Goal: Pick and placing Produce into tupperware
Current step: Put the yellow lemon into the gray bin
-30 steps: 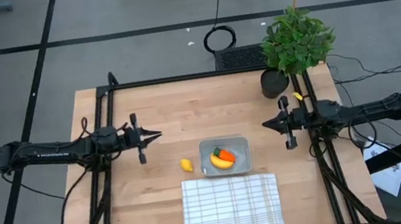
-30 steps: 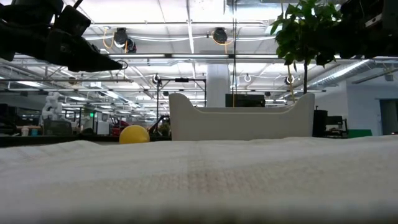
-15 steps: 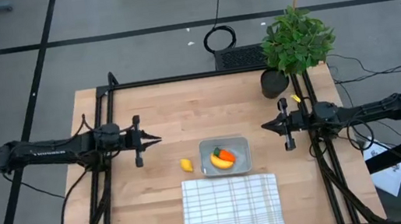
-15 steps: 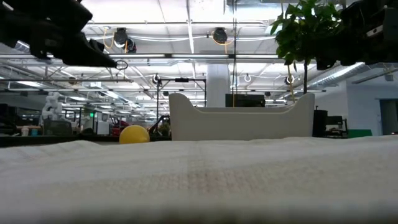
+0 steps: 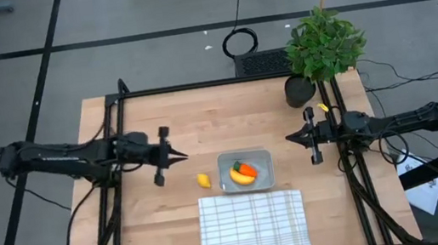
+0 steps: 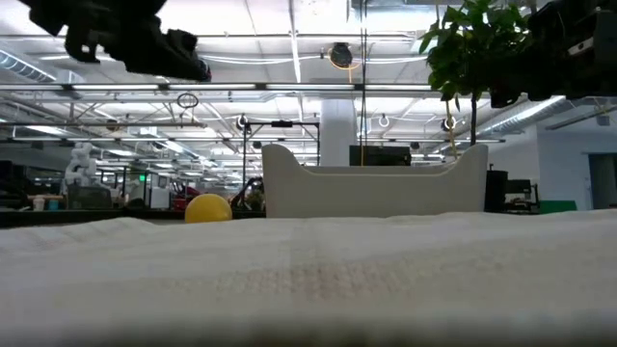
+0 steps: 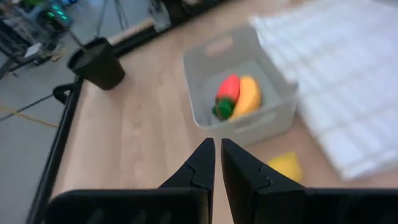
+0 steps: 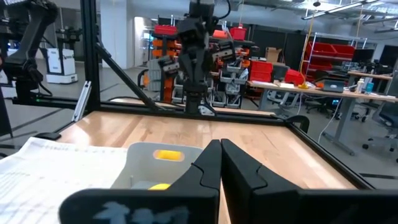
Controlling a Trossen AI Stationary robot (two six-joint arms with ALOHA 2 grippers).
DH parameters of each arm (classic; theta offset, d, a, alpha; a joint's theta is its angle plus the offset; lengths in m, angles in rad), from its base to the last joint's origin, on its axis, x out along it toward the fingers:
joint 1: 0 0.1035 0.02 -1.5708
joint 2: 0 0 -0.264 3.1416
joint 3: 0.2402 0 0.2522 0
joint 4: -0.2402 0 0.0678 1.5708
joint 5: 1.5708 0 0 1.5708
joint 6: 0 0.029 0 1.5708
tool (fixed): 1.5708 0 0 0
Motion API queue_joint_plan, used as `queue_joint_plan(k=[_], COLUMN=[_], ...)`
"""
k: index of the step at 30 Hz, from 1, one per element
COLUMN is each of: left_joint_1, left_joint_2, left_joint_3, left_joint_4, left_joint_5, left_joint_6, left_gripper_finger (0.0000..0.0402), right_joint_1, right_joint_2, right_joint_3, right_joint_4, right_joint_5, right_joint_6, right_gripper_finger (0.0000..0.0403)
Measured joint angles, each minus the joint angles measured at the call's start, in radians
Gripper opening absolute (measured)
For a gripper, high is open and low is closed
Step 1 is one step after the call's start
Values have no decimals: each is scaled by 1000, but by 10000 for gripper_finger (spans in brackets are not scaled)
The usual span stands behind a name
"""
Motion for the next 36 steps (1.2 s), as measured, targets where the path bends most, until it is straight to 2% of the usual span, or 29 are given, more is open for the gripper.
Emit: queue_joint_plan(k=[7,12,17,25,27,30,36], left_joint_1=[-36,-52,-52,-52,-55,-68,-89], left_joint_2=[216,310,362,376,376,376,376], left_joint_3=[76,144,205,234,234,234,233], left_joint_4=[-8,-4,-27,-48,-54,-64,-73], left_joint_5=[-4,1,80,178,161,82,71], left_joint_6=[196,214,201,178,155,144,159], left_gripper_finger=[33,33,47,151,180,217,265], right_joint_1=[0,0,0,1,1,1,1], right_joint_2=[0,0,0,0,0,0,0], right_joint_3=[0,0,0,0,0,0,0], right_joint_4=[0,0,-2,-5,-7,-7,-10], right_joint_5=[0,0,-3,-5,-16,-30,-30], right_joint_6=[16,21,21,47,47,47,47], right_gripper_finger=[0,0,0,0,0,0,0])
